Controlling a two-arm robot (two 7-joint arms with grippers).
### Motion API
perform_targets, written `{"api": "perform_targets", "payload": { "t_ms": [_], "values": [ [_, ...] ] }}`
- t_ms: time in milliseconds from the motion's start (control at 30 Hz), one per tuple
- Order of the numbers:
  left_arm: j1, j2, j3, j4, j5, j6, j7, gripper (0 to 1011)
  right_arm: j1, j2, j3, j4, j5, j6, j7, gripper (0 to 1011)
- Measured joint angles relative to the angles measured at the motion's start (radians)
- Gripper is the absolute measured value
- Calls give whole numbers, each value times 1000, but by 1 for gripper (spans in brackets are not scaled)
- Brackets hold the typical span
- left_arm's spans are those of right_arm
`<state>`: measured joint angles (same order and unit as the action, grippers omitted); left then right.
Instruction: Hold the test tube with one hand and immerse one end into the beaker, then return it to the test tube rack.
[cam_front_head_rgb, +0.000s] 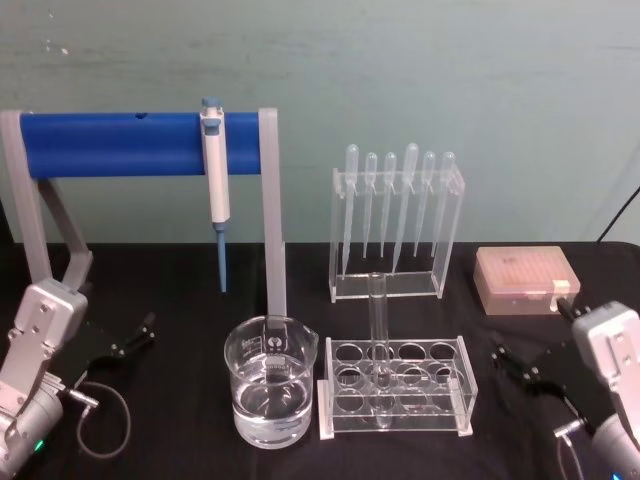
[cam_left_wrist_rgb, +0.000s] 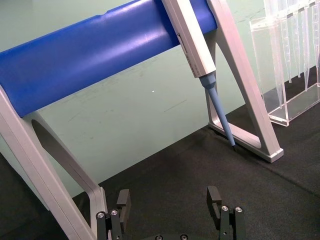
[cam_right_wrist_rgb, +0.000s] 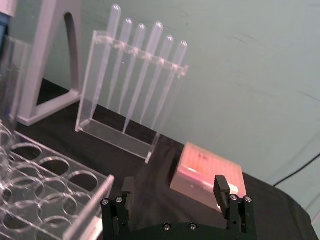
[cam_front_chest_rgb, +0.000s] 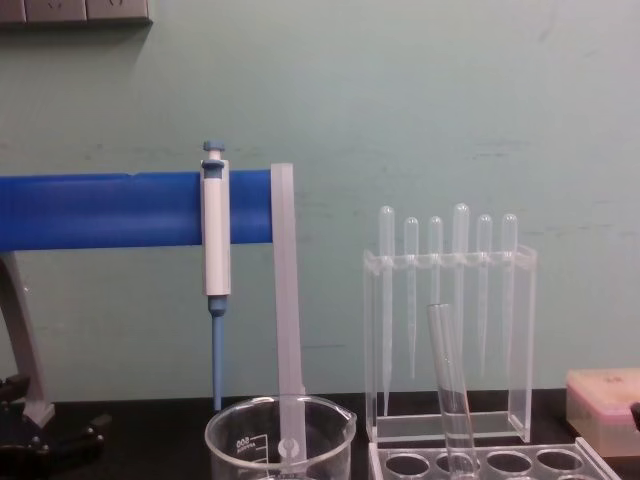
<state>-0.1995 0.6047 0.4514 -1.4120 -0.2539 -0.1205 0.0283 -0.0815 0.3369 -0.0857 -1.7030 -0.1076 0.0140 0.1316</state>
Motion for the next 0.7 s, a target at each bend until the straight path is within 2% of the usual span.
{"api": "perform_targets", "payload": {
  "t_ms": [33,200,433,700],
  "values": [
    [0,0,0,0,0,0,0,1000,-4,-9,8,25,-3,-27,-8,1000],
    [0,0,0,0,0,0,0,1000,-4,-25,27,59,-4,-67,-18,1000],
    [0,0,0,0,0,0,0,1000,3,-43,43,84,-14,-84,-18,1002],
    [0,0,0,0,0,0,0,1000,3,-43,43,85,-16,-85,-17,1002]
  ]
}}
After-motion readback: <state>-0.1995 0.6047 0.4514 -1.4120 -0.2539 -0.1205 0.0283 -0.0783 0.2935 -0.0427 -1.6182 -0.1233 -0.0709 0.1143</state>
